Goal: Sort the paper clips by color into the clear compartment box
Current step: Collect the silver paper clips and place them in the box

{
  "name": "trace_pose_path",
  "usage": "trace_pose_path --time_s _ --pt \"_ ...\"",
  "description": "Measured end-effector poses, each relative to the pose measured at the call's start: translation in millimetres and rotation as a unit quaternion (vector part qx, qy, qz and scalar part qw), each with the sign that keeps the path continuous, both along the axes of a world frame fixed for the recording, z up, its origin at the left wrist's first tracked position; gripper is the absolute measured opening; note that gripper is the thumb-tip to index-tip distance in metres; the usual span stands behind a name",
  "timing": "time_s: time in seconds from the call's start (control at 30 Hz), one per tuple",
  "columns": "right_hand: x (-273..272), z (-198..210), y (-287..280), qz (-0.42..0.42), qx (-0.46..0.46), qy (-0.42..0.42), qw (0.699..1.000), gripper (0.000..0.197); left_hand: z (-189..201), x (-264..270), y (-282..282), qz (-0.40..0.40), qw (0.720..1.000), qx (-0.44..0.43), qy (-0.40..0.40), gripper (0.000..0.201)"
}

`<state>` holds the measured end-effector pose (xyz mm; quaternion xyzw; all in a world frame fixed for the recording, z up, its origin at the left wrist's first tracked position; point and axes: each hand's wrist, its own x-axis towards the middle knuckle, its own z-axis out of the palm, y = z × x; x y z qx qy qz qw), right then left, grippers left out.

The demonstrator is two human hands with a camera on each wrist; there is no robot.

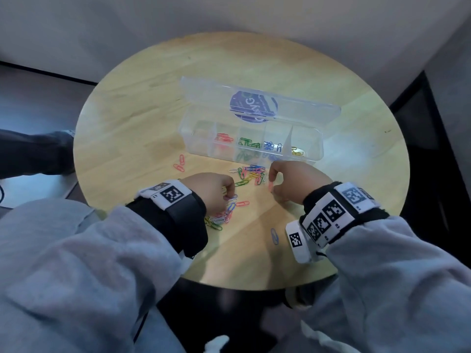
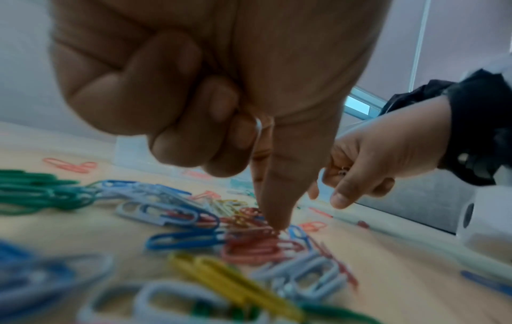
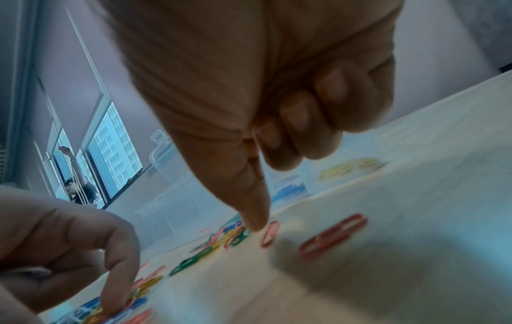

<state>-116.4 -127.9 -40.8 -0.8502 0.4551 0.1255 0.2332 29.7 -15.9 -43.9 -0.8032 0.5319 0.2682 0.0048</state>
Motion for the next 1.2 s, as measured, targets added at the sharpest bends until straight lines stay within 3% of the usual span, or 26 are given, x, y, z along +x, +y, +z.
trace_pose_path --time_s 0.17,0.4,0.67,0.87,1.2 --pt "1.8 -4.9 0.6 0.020 -0.002 0.005 1.000 0.023 -2.8 -1.9 1.0 0.002 1.000 -0.015 -0.020 0.018" --pt "0.1 -5.8 0.2 0.022 -0.005 0.016 1.000 0.006 1.7 -8.2 1.3 -0.035 0.999 0.008 -0.038 0.025" --pt "-5.7 -1.0 -5.6 -0.002 0.008 0.017 1.000 0.026 2.4 -7.1 0.2 -0.019 1.000 -0.001 -0.022 0.015" --pt "-3.3 -4.1 -3.7 0.027 -0.003 0.034 0.999 0.006 1.3 -6.5 0.7 -0.037 0.999 0.013 -0.025 0.007" --pt "-0.9 -1.4 -2.5 0.034 0.013 0.046 0.998 0.008 -0.3 -3.8 -0.9 -0.026 0.999 0.033 -0.018 0.009"
